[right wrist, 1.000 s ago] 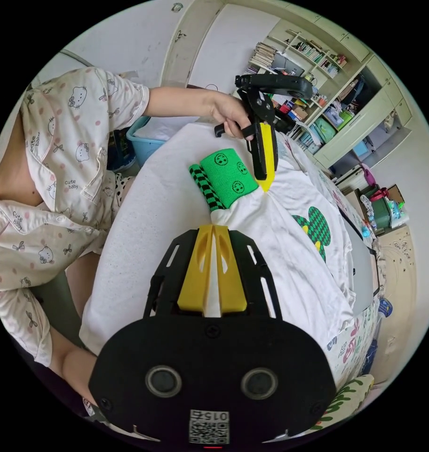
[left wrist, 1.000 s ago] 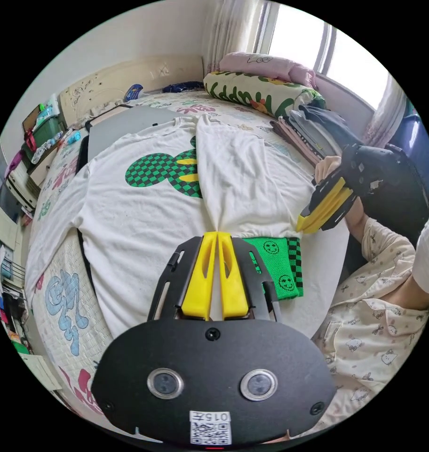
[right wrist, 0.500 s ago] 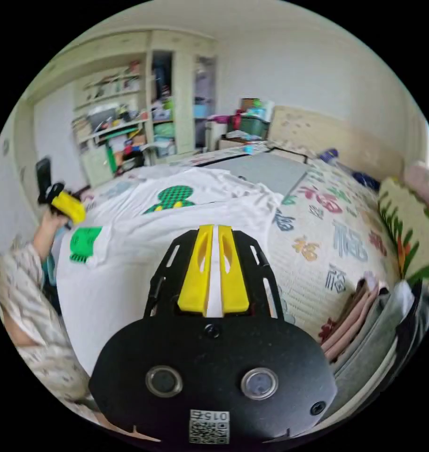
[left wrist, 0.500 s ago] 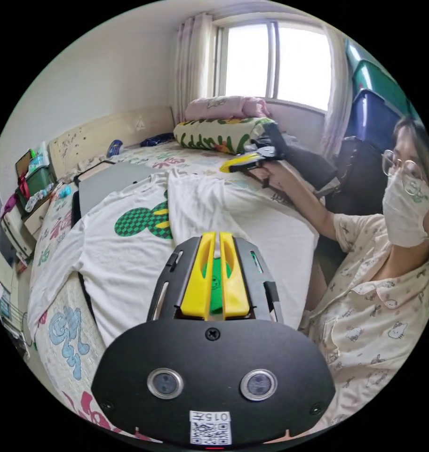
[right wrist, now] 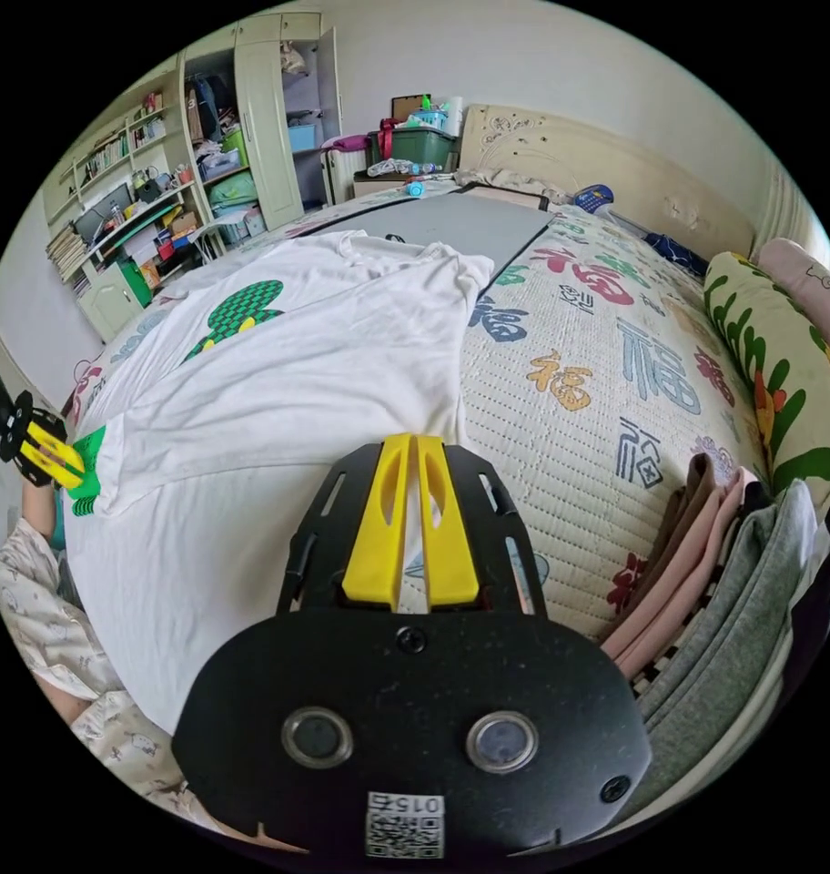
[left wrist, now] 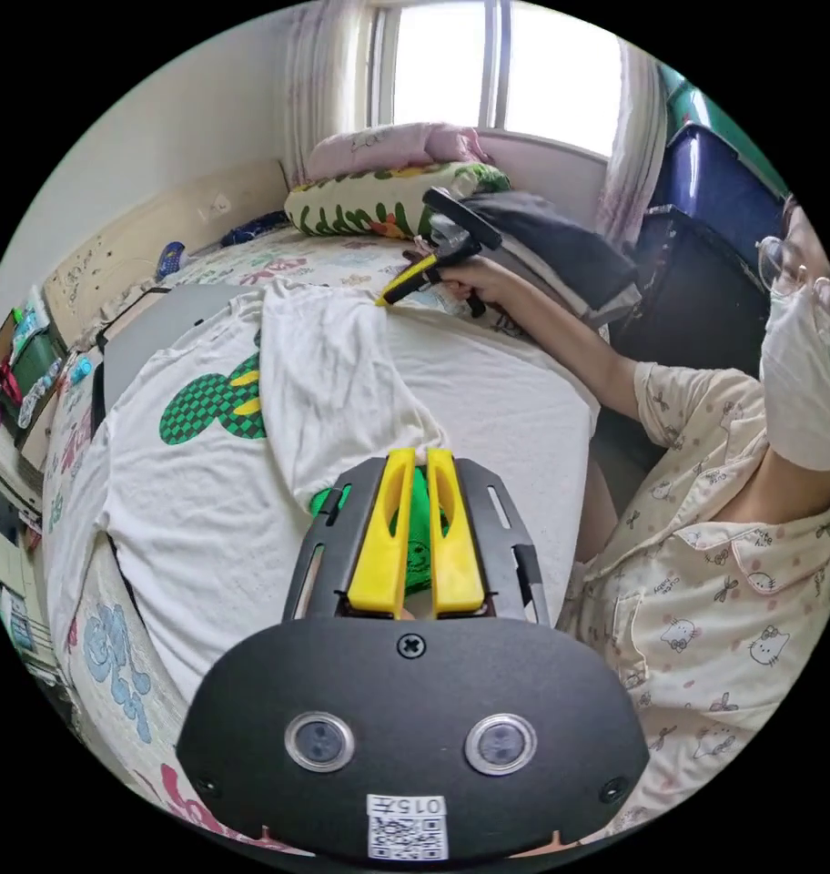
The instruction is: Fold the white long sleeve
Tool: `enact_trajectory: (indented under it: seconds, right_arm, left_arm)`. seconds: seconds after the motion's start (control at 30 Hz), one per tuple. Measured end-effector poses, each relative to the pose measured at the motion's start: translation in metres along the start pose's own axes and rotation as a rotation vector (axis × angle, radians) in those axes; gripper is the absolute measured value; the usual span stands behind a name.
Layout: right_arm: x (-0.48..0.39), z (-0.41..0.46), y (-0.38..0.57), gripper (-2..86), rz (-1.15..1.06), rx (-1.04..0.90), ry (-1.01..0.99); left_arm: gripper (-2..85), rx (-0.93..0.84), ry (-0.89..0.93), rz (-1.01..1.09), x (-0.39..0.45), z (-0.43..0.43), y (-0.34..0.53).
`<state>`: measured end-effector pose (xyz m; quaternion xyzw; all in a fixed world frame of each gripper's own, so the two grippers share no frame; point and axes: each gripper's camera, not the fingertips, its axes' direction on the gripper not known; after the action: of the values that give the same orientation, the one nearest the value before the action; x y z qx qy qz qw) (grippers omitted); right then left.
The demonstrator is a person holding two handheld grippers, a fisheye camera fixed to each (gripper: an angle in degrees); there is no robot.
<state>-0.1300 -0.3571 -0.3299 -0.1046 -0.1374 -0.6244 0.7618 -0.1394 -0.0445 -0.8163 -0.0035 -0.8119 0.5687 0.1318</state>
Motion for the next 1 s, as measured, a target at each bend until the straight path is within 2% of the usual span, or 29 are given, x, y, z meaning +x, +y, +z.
enact_trajectory:
  seconds: [0.07, 0.1, 0.17, 0.2, 0.23, 0.27, 0.37, 0.47, 0.53, 0.7, 0.8, 0.87, 1.0]
  right_arm:
    - [0.002, -0.004, 0.000, 3.4, 0.036, 0.043, -0.021]
    - [0.002, -0.003, 0.000, 3.6, 0.043, 0.048, -0.025]
    - [-0.003, 0.006, -0.003, 3.9, 0.039, 0.013, -0.027]
    - [-0.005, 0.009, -0.003, 3.9, 0.034, 0.002, -0.022]
    - [-0.011, 0.014, -0.005, 3.9, 0.022, -0.014, -0.004]
    - [-0.018, 0.017, -0.005, 3.8, 0.008, -0.019, 0.023]
    - [-0.033, 0.023, -0.003, 3.8, -0.017, -0.022, 0.079]
    - [-0.043, 0.031, 0.000, 3.8, -0.031, -0.034, 0.109]
    - [-0.049, 0.035, 0.003, 3.8, -0.039, -0.034, 0.126]
    - [-0.067, 0.046, 0.015, 3.7, -0.065, -0.022, 0.188]
    - [-0.079, 0.053, 0.024, 3.5, -0.091, -0.020, 0.242]
    - [-0.086, 0.059, 0.032, 3.5, -0.106, -0.021, 0.275]
    - [-0.084, 0.064, 0.043, 3.6, -0.095, -0.023, 0.252]
  left_arm:
    - [2.1, 0.203, -0.102, -0.200, -0.036, -0.064, 0.062]
    - [2.3, 0.249, -0.139, -0.258, -0.048, -0.080, 0.081]
    - [3.8, 0.384, -0.318, -0.547, -0.105, -0.136, 0.172]
    - [5.2, 0.410, -0.353, -0.632, -0.122, -0.148, 0.198]
    - [8.1, 0.451, -0.395, -0.813, -0.159, -0.167, 0.252]
    - [9.5, 0.476, -0.387, -0.975, -0.198, -0.181, 0.304]
    - [11.4, 0.599, -0.345, -1.259, -0.273, -0.197, 0.415]
    - [13.4, 0.640, -0.323, -1.443, -0.333, -0.187, 0.471]
    - [14.2, 0.660, -0.255, -1.487, -0.369, -0.177, 0.481]
    - [13.7, 0.764, -0.295, -1.568, -0.418, -0.155, 0.494]
    - [7.1, 0.836, -0.305, -1.558, -0.425, -0.140, 0.506]
    - [1.6, 0.913, -0.228, -1.579, -0.425, -0.141, 0.509]
    - [-0.4, 0.958, -0.288, -1.493, -0.404, -0.158, 0.463]
